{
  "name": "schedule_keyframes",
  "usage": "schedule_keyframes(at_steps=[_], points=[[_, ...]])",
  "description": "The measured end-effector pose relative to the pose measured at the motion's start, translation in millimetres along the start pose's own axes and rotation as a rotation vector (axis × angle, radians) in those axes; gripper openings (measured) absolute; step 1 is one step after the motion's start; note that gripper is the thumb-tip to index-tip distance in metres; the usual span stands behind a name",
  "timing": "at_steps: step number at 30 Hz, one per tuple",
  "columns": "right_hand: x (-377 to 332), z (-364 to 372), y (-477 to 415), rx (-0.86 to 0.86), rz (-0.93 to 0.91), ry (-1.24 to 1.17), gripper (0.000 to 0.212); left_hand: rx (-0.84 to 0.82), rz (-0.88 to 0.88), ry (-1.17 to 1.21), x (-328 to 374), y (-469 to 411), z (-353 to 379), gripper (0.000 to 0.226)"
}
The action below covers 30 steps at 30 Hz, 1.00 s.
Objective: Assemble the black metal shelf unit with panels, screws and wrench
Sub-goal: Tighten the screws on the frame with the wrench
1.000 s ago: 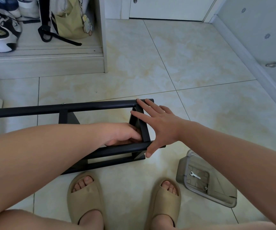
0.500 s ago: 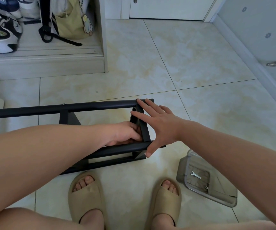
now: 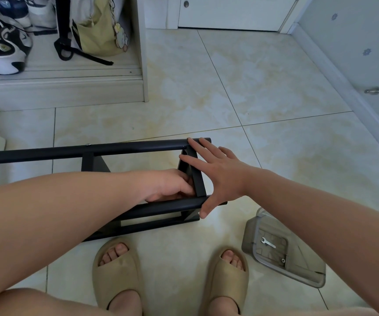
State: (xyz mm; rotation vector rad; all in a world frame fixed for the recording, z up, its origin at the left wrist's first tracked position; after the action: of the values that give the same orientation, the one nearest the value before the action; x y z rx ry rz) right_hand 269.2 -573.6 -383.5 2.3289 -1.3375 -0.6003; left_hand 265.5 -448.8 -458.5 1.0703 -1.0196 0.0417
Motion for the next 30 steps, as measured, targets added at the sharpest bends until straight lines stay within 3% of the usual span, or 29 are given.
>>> schedule_keyframes(at_steps=[8, 13, 18, 30], points=[[-0.1, -0.2, 0.3, -0.003, 0.002, -0.001, 0.139, 0.042, 0.055, -0.015, 2.0, -0.2, -0.3, 0.032], [-0.2, -0.7, 0.5, -0.013, 0.004, 0.002, 0.140, -0.038, -0.010, 0.078, 1.3, 2.7, 4.2, 0.017], [-0.1, -0.5, 0.2, -0.015, -0.006, -0.004, 0.140, -0.033, -0.039, 0.028, 2.5, 3.9, 3.5, 0.010], [0.5, 0.8, -0.4, -0.008, -0.008, -0.018, 0.140, 0.002, -0.057, 0.055, 5.8, 0.0, 1.2, 0.019]])
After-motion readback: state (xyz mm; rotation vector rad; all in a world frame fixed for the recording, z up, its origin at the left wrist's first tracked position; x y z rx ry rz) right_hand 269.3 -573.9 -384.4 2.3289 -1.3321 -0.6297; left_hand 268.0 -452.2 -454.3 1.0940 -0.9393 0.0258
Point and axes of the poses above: each hand's wrist, its own y-axis away from the middle knuckle, its own z-axis out of the palm, x = y × z, the point moved 5 cm from there along -y, towards the middle knuckle, and after that the axes turned 2 degrees about -y, right-handed, at the moved point
